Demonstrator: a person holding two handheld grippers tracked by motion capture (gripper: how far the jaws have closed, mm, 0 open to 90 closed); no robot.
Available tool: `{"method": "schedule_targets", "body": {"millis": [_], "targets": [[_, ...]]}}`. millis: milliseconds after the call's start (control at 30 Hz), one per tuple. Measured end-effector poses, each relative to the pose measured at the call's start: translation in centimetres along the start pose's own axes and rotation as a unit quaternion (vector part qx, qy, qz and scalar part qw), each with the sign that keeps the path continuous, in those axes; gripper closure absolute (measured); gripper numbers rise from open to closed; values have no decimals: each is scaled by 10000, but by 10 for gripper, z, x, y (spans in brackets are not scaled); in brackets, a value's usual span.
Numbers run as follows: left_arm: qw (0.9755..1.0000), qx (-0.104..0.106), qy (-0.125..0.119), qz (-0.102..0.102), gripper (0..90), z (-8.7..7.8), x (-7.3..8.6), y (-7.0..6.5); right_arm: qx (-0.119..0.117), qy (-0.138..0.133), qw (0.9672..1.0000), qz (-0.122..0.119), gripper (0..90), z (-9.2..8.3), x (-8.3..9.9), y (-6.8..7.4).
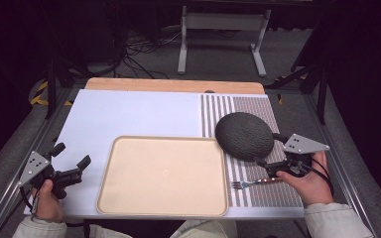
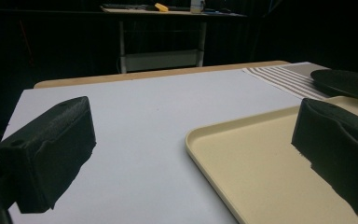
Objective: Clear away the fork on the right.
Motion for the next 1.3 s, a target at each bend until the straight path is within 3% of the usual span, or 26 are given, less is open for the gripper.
{"method": "schedule_targets", "body": {"millis": [367, 600, 900, 1067, 1133, 1300], "targets": [[10000, -9, 9, 13, 0, 0, 0, 0, -165, 645, 9973, -313, 43, 5, -3, -4], [10000, -5, 12, 4, 0, 0, 0, 0, -347, 1110, 9916, -561, 54, 12, -6, -4], [10000, 30, 11, -18, 0, 0, 0, 0, -524, 1609, 9820, -835, 56, 16, -1, -5], [10000, 44, 35, 4, 0, 1, 1, 0, -643, 1933, 9734, -1046, 56, 18, 2, -5], [10000, 46, 30, 6, 0, 1, 1, 0, -672, 1981, 9722, -1049, 69, 20, 3, -4], [10000, 47, 32, 3, 0, 1, 1, 1, -920, 2244, 9639, -1095, 132, 24, 9, 3]]}}
Point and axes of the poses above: each handheld gripper's, and its own axes: z roughly forward along the jaws, x roughly out of its underside, y roughly to its left, the point moved 5 cm from there along z, roughly forward along the jaws, and after that the axes turned 5 degrees about -y, right-handed, at the moved point
